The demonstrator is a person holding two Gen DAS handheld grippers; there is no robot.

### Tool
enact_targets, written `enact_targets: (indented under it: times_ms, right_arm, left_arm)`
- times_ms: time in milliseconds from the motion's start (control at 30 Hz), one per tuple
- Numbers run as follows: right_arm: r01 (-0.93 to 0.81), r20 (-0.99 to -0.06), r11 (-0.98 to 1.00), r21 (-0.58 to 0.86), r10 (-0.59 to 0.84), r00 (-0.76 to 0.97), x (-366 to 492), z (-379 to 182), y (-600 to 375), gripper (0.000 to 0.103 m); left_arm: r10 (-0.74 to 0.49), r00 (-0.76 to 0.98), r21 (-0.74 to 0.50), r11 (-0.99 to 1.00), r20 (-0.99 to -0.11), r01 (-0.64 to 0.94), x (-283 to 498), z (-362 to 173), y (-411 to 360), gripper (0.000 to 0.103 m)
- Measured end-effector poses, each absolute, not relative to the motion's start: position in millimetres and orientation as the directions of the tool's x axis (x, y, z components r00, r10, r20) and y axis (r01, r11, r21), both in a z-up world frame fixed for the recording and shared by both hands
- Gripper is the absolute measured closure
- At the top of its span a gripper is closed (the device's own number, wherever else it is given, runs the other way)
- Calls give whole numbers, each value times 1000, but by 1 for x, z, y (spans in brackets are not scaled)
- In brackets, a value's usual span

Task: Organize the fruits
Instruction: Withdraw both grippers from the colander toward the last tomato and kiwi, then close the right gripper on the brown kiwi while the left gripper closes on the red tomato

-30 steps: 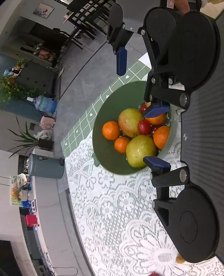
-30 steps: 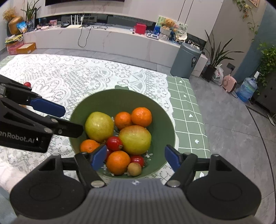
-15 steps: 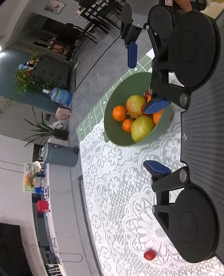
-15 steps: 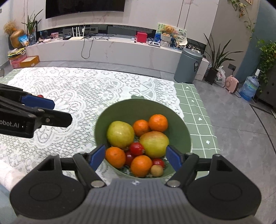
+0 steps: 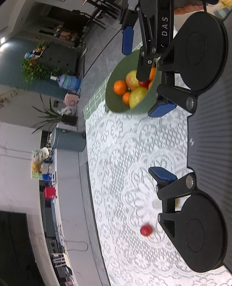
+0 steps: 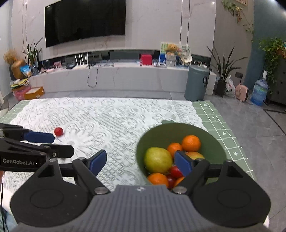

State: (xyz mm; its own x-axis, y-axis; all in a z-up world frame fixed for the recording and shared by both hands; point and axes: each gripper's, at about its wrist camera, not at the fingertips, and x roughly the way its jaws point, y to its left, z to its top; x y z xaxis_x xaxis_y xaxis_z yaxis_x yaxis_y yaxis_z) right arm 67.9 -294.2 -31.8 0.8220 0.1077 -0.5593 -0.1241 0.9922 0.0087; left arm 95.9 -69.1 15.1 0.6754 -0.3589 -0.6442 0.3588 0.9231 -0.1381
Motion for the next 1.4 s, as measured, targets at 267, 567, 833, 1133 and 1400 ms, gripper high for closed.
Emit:
enact_targets:
  times_ms: [267, 567, 833, 1133, 1400]
  right_arm:
    - [-138, -515, 989, 50, 144, 845, 61, -50, -253, 23]
    - [-209, -533, 977, 49, 203, 821, 66, -80, -206, 21]
    - [-267, -575, 964, 0, 219, 789, 81, -105, -174, 24]
    - [-379, -611, 925, -2, 299, 733, 112, -127, -147, 46]
    - [-462, -624, 887, -13, 353, 697, 139, -138, -120, 60]
  left_arm:
    - [-291, 726, -121, 953, -623, 279, 85, 6, -22, 28]
    - [-213, 744, -108, 976, -634, 187, 83, -14, 25, 29]
    - [-148, 737, -83, 989, -659, 124, 92, -35, 57, 29]
    - [-142, 719, -96, 990, -681, 105, 109, -55, 70, 31]
    - [-150, 696, -108, 989, -702, 105, 128, -67, 77, 42]
